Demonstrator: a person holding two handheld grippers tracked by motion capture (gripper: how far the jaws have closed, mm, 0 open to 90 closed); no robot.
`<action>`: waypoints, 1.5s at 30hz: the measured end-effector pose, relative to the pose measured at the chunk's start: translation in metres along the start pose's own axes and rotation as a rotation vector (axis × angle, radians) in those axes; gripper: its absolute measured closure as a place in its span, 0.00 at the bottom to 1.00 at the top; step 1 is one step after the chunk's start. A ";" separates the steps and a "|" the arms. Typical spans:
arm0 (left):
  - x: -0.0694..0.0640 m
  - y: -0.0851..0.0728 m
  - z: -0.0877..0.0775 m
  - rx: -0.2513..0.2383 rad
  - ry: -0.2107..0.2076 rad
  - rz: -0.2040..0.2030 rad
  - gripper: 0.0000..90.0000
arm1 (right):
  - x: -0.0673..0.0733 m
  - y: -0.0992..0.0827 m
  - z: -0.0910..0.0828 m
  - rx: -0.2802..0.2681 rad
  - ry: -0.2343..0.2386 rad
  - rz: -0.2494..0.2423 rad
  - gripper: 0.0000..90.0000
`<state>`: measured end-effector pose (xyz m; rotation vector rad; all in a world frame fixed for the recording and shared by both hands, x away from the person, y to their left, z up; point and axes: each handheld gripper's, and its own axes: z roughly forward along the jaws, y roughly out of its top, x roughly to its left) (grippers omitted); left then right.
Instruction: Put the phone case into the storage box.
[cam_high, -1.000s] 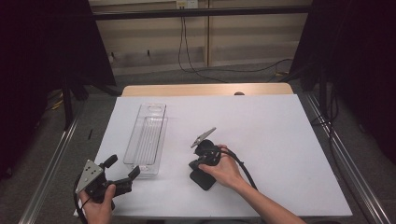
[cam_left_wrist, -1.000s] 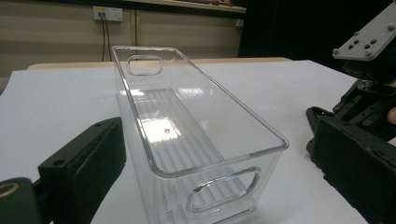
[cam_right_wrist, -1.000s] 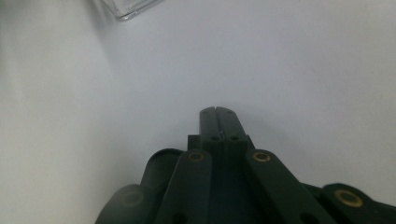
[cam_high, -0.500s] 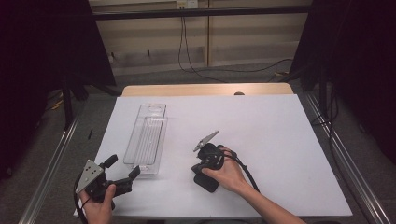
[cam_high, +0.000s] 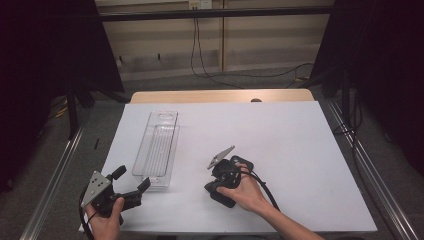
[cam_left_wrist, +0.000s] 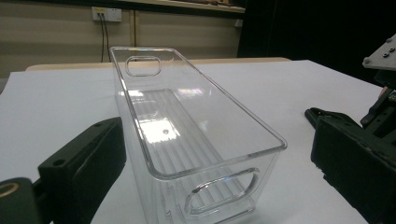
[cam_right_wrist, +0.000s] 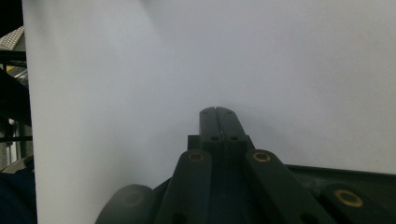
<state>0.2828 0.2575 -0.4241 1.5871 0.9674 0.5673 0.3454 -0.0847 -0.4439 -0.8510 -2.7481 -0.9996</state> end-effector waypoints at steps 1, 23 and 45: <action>0.000 0.000 0.000 0.001 -0.001 -0.001 0.04 | 0.000 -0.001 -0.001 -0.001 0.002 0.003 1.00; -0.001 0.000 0.000 -0.003 -0.001 -0.002 0.04 | 0.000 -0.030 -0.020 -0.008 0.020 0.038 1.00; 0.000 0.001 0.000 -0.006 0.005 -0.001 0.04 | -0.008 -0.063 -0.046 -0.037 -0.010 0.087 1.00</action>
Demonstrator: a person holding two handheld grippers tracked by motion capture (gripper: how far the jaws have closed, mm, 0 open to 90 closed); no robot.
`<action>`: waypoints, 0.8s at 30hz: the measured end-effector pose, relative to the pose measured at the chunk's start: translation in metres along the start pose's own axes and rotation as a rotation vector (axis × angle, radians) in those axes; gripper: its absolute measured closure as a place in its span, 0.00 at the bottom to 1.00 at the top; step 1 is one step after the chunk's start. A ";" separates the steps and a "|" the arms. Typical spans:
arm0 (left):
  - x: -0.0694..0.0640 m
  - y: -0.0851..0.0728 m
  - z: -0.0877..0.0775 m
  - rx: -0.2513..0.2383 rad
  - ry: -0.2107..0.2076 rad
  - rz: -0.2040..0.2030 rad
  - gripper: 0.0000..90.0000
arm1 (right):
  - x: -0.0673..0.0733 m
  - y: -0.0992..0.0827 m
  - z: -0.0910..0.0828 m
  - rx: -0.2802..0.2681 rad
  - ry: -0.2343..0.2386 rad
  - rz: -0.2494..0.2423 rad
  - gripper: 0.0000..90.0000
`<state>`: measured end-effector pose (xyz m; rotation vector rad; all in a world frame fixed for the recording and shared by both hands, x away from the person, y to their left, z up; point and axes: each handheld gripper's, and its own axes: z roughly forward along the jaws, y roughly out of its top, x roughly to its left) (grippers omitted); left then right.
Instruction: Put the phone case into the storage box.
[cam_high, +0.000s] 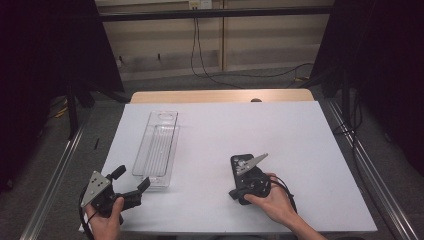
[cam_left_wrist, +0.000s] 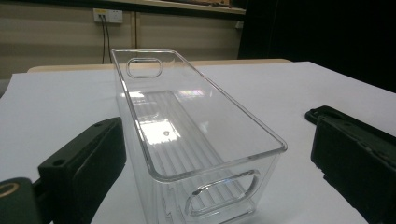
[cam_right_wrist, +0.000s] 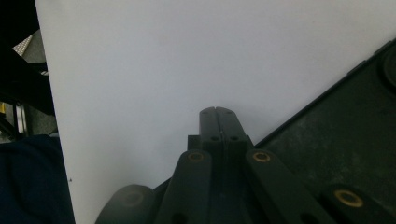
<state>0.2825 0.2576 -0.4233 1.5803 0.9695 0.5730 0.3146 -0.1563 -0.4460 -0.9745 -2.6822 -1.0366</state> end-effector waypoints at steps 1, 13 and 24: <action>0.000 0.000 0.000 0.001 -0.001 -0.001 0.04 | -0.001 -0.001 -0.001 -0.001 -0.004 0.001 1.00; 0.000 0.000 0.000 -0.003 -0.003 -0.001 0.04 | -0.005 -0.016 -0.012 -0.036 -0.025 0.018 1.00; 0.000 0.000 0.000 -0.001 -0.008 0.001 0.04 | -0.005 -0.021 -0.015 -0.056 -0.051 0.019 1.00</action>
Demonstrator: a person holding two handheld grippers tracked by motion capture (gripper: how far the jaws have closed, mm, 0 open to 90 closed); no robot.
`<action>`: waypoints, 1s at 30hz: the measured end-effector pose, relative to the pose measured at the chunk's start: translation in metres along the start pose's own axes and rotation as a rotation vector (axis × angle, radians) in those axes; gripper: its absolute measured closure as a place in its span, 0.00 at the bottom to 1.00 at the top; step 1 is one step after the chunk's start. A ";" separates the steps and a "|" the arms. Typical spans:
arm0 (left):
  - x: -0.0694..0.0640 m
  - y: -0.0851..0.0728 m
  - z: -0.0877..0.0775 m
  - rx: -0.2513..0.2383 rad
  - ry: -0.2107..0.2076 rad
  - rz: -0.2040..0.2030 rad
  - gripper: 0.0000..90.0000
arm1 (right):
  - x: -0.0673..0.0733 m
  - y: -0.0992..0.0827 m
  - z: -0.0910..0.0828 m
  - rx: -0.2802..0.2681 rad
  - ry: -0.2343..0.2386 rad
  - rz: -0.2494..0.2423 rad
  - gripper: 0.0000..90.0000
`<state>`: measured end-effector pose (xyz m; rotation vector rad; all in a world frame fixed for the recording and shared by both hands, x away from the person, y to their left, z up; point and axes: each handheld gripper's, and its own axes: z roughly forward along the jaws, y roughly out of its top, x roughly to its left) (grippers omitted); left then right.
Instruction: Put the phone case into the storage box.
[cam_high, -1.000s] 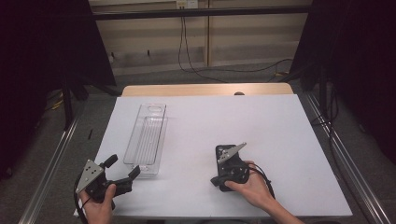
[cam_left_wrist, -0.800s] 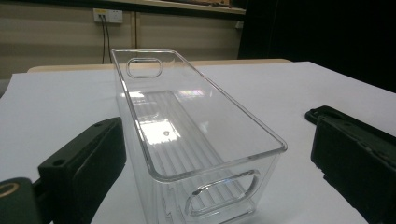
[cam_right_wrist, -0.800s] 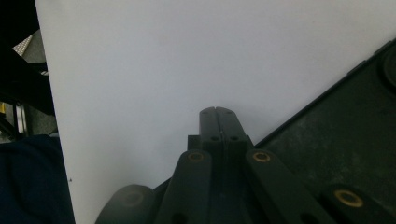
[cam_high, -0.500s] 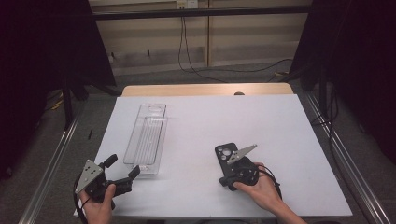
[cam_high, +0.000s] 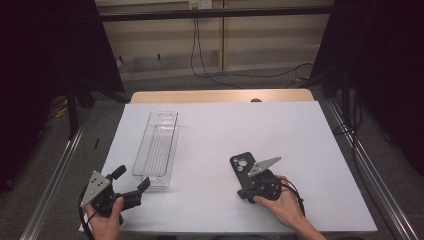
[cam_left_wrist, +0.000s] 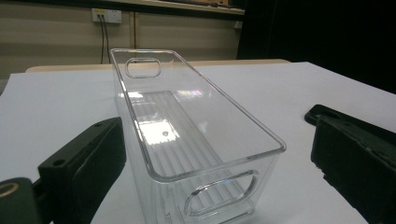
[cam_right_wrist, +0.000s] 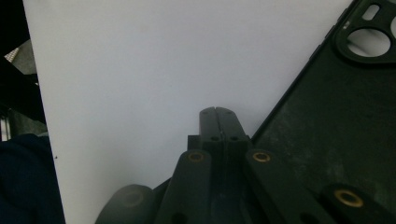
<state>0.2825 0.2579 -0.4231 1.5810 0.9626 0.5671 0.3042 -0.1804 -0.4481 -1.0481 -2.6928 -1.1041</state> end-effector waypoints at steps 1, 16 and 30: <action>0.000 0.000 0.000 -0.001 0.000 -0.002 0.04 | 0.000 -0.001 0.000 -0.005 -0.009 -0.002 1.00; -0.001 0.001 0.002 -0.001 -0.007 0.002 0.04 | -0.005 -0.004 -0.005 -0.014 -0.038 0.011 1.00; -0.001 0.000 0.003 0.007 -0.011 0.004 0.04 | -0.016 -0.010 -0.016 -0.011 -0.073 0.034 1.00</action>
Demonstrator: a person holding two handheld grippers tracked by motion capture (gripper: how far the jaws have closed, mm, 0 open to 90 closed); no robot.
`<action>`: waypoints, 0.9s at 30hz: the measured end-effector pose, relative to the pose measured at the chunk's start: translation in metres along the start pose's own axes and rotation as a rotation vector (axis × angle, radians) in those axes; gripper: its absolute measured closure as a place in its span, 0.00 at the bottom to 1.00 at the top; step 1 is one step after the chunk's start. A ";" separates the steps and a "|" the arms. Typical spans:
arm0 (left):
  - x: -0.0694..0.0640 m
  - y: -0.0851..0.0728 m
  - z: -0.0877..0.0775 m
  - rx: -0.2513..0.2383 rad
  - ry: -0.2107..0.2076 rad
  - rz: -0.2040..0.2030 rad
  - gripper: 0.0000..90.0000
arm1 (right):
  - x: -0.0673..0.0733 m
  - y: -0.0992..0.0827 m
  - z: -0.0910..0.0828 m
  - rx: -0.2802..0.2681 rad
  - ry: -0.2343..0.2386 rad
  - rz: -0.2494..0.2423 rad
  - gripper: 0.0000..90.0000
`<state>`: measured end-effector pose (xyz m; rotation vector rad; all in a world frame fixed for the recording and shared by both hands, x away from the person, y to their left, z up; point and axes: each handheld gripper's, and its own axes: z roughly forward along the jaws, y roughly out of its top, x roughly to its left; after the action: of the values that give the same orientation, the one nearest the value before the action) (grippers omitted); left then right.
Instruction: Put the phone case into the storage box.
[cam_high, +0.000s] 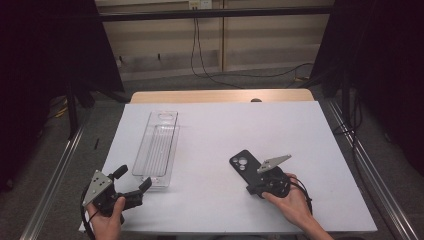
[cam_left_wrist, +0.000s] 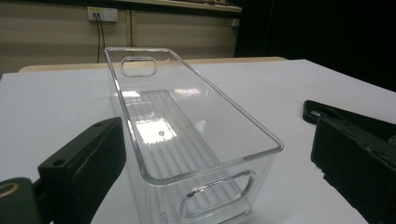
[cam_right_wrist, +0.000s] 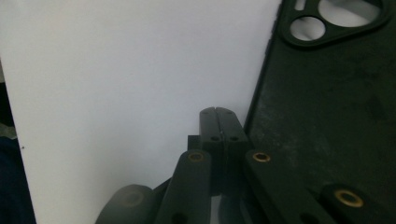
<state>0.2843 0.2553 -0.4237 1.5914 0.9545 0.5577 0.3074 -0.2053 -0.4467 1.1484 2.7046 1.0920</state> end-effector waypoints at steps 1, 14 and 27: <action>0.000 0.000 0.000 0.001 0.000 -0.001 0.04 | -0.001 -0.001 -0.001 -0.001 0.000 0.006 1.00; -0.001 0.000 0.001 0.005 -0.004 0.003 0.04 | -0.008 -0.003 -0.004 -0.016 -0.017 0.014 1.00; 0.000 0.000 0.002 0.009 -0.006 0.003 0.04 | -0.006 -0.003 -0.020 -0.177 -0.008 0.004 0.81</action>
<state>0.2856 0.2542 -0.4246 1.6020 0.9516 0.5506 0.3049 -0.2225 -0.4345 1.1283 2.5387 1.2930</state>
